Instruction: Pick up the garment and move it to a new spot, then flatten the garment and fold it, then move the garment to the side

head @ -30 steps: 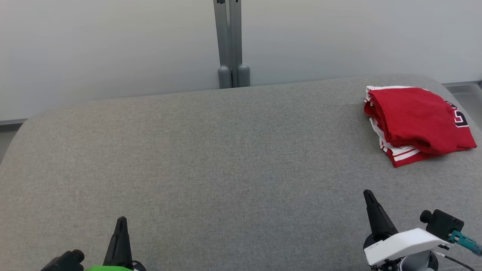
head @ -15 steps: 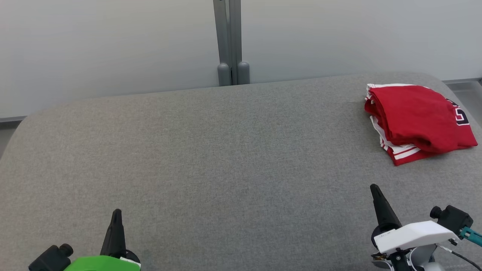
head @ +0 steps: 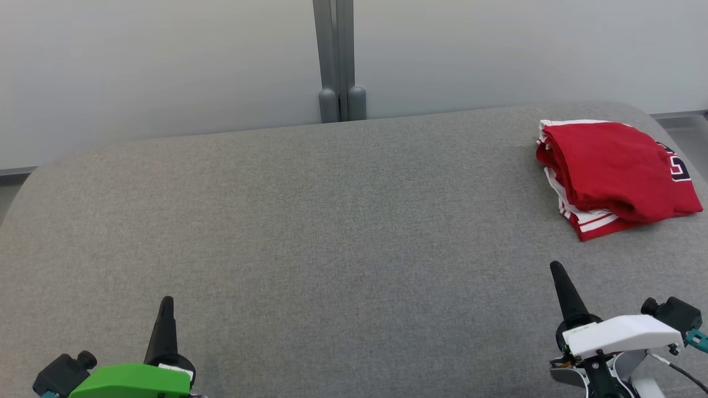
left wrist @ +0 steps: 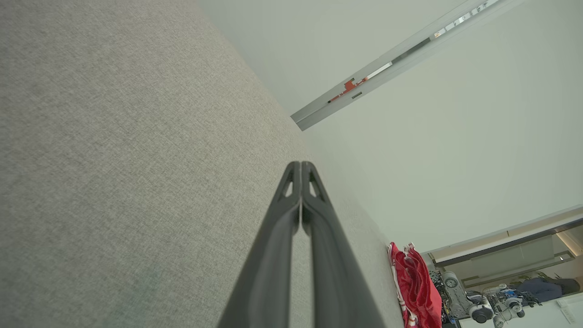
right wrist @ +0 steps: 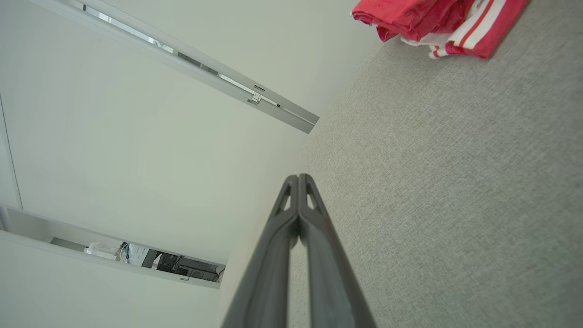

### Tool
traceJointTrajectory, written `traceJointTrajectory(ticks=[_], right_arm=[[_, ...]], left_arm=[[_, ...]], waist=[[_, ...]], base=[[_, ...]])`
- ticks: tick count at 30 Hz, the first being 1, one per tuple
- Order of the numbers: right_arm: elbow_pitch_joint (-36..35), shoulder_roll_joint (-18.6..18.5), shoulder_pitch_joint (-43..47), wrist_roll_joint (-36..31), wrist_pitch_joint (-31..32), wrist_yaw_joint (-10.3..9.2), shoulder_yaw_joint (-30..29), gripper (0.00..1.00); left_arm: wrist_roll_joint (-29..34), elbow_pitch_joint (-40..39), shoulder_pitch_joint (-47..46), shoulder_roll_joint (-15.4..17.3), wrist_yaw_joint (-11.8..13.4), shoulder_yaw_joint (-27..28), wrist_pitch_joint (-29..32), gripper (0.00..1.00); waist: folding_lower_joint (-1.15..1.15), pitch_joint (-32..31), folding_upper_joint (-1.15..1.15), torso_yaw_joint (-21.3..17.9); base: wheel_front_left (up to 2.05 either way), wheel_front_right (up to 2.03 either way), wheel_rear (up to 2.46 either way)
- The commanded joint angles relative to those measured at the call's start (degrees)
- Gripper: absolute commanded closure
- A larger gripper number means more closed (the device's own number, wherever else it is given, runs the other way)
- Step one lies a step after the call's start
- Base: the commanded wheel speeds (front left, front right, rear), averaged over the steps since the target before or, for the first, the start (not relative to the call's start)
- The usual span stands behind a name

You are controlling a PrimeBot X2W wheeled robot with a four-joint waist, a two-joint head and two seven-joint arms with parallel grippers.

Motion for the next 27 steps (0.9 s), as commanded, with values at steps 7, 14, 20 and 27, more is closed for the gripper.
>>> traceJointTrajectory(ticks=[7, 14, 20, 27], right_arm=[[-0.1, 0.1, -1.9, 4.8, 1.4, -0.01, -1.3, 1.0], [0.1, 0.3, -2.3, 8.3, 2.4, 0.0, -2.2, 1.0], [0.2, 0.4, -2.8, 11.2, 3.3, 0.0, -2.9, 1.0], [0.5, 0.6, -3.3, 14.8, 4.4, 0.0, -3.9, 1.0]], left_arm=[[-5.4, 0.3, -2.6, 0.6, -0.8, 1.0, 1.3, 1.0], [-9.4, 0.8, -3.5, 0.6, -1.3, 1.7, 2.2, 1.0], [-12.6, 1.3, -4.3, 0.6, -1.6, 2.2, 3.2, 1.0], [-16.6, 1.8, -5.3, 0.5, -2.1, 2.9, 4.2, 1.0]], waist=[[0.0, 0.3, 0.0, 0.0], [0.0, 0.6, 0.0, 0.0], [0.0, 0.8, 0.0, 0.0], [0.0, 1.1, 0.0, 0.0]], base=[[0.0, 0.0, 0.0], [0.0, 0.0, 0.0], [0.0, 0.0, 0.0], [0.0, 0.0, 0.0]])
